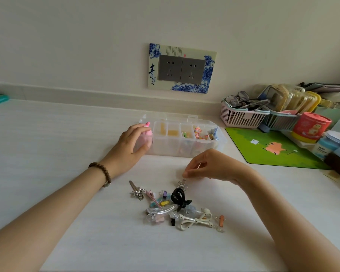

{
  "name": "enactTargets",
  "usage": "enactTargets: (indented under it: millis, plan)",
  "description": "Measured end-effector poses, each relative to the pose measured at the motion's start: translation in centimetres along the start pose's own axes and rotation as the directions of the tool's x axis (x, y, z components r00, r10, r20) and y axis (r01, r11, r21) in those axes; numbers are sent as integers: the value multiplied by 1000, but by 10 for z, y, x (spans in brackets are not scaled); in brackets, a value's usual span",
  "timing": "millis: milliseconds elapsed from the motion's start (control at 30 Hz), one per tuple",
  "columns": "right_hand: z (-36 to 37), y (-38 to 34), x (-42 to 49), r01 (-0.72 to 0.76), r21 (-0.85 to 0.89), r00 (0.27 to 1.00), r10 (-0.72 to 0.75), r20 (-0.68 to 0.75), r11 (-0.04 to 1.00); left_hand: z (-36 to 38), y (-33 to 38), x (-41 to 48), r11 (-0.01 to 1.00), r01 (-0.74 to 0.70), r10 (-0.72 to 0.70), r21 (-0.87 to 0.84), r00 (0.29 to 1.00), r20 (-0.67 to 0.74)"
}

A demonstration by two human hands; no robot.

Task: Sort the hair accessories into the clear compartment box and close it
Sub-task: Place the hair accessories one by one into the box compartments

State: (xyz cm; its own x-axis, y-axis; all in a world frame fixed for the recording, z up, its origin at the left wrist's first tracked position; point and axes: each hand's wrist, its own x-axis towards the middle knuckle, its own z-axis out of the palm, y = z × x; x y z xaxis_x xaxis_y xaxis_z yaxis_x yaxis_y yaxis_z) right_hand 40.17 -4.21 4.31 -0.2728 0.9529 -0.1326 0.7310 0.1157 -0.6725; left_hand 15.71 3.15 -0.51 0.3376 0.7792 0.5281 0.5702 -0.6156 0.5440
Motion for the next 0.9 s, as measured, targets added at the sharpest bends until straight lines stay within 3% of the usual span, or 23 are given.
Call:
enactTargets:
  millis: [200, 333, 433, 500, 567, 633, 800, 900]
  plan:
    - [9, 2, 2, 21, -21, 1000, -21, 3, 1000, 0, 0, 0, 1000, -3, 3, 4, 1000, -1]
    - [10, 0, 5, 58, 90, 998, -56, -26, 994, -1, 2, -1, 1000, 14, -14, -5, 1000, 1]
    - [-6, -7, 13, 177, 175, 956, -127, -263, 969, -1, 0, 0, 1000, 10, -10, -7, 1000, 10]
    - [-27, -11, 23, 238, 195, 878, -125, -462, 951, -1, -2, 0, 1000, -6, 6, 0, 1000, 12]
    - [-47, -11, 37, 260, 117, 810, -151, -567, 958, -1, -2, 0, 1000, -6, 6, -2, 1000, 3]
    - [-64, -7, 52, 224, 14, 802, -176, -571, 975, 0, 1, 0, 1000, 5, -5, -2, 1000, 3]
    - [-69, -2, 74, 71, -214, 933, -141, -331, 974, 0, 2, 1, 1000, 17, -17, 0, 1000, 7]
    - [-61, -2, 80, 104, -201, 906, -176, -384, 974, 0, 0, 1, 1000, 27, -27, 2, 999, 21]
